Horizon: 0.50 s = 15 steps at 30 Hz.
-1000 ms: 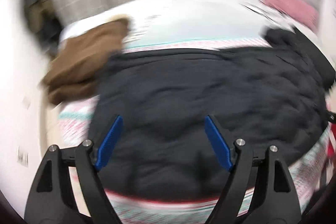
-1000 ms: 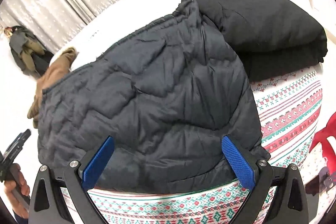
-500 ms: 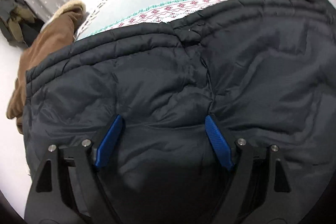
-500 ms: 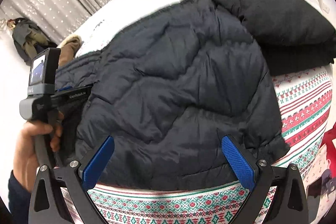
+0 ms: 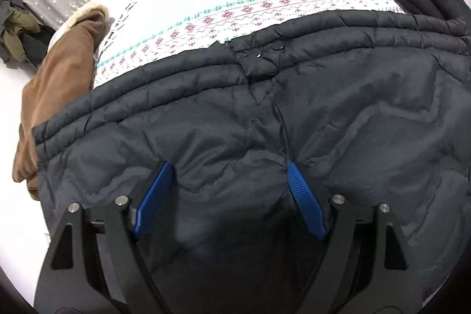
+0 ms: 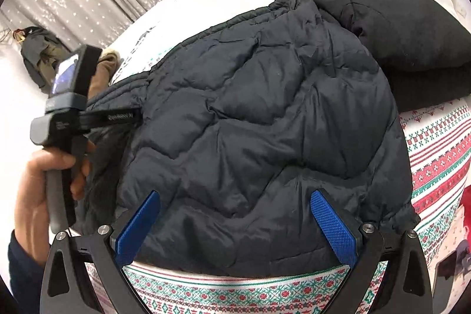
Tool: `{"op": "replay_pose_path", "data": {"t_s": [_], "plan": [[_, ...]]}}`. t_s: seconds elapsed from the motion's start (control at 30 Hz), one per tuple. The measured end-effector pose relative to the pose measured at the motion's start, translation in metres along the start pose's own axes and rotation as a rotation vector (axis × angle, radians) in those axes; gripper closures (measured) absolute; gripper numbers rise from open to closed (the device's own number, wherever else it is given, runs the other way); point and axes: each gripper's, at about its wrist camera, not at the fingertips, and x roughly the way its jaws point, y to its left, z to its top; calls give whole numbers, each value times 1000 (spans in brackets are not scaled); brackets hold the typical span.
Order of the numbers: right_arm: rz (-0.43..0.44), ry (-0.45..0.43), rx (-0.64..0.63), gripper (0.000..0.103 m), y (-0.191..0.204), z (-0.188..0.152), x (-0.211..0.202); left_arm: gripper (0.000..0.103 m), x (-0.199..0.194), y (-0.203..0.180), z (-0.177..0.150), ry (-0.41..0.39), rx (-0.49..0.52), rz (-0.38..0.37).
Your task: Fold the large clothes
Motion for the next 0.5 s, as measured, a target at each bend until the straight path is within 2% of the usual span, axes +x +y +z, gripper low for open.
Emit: {"op": "replay_pose_path", "data": {"t_s": [0.13,0.23,0.3,0.37,0.43,0.5], "plan": [[13,-10,14,0,-8,-2,-5,22,-30,18,-14,-51,-55,-52],[4,-26,8,0,-14,-3,-11,22,-69,24,-46,-143,-46,-82],[-2,-36,13,0,-17,-4,-14,22,-92,17,-83,-182,1,-128],[-3,-44,25,0,-19,-5,-17,21,-101,10,-111,-190,41,-148],[-1,-52,33,0,-21,-7,-20,21,-100,-3,-139,-177,73,-133],[-2,-65,32,0,-20,-9,-24,21,-79,-10,-147,-145,84,-102]]}}
